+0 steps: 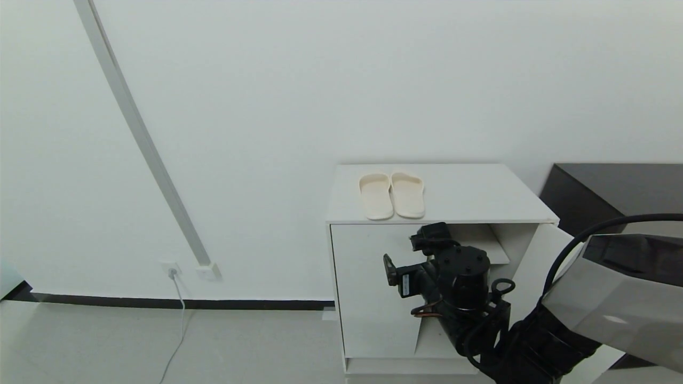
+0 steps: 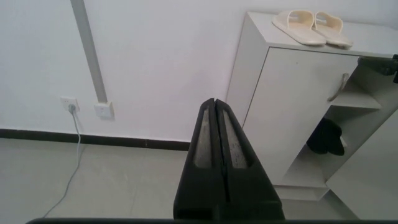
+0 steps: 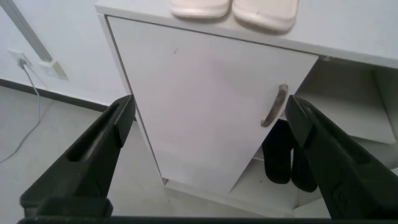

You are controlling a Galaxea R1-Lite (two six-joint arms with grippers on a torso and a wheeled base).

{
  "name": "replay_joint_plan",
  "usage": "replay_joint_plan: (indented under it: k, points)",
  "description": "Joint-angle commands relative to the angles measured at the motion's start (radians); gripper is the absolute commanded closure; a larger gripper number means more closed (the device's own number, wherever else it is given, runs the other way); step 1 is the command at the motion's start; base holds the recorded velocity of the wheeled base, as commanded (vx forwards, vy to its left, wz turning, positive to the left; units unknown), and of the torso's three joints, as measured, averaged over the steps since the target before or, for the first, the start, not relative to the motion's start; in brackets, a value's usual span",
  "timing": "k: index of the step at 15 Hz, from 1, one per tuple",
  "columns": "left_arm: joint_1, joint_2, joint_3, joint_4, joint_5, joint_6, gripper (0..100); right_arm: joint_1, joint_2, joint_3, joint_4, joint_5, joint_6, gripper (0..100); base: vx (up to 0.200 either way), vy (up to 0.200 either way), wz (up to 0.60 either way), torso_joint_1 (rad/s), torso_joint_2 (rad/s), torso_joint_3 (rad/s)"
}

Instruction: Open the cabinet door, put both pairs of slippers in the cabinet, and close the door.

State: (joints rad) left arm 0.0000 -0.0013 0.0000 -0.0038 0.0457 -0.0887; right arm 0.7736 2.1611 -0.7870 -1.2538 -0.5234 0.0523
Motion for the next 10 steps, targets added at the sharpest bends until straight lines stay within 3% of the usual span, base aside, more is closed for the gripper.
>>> replay_joint_plan:
  k: [1, 5, 8, 10]
  points:
    - [0.000, 0.001, 0.000, -0.001, 0.000, 0.000, 100, 0.000, 0.002, 0.005, 0.001, 0.000, 0.000, 0, 0.000, 0.000, 0.00, 0.183, -0.38, -0.203]
    - [0.000, 0.001, 0.000, -0.001, -0.001, 0.003, 100, -0.007, 0.003, 0.006, 0.001, 0.003, -0.026, 0, 0.000, 0.000, 0.00, 0.144, -0.31, -0.164]
    - [0.000, 0.001, -0.002, -0.001, -0.004, 0.004, 100, -0.010, 0.008, -0.031, 0.001, 0.023, -0.066, 0, 0.000, 0.000, 0.00, 0.000, 0.00, 0.000]
    - [0.000, 0.001, 0.000, -0.001, -0.009, 0.014, 100, -0.022, 0.008, -0.113, 0.093, 0.028, -0.071, 0, 0.000, 0.000, 0.00, 0.000, 0.00, 0.000]
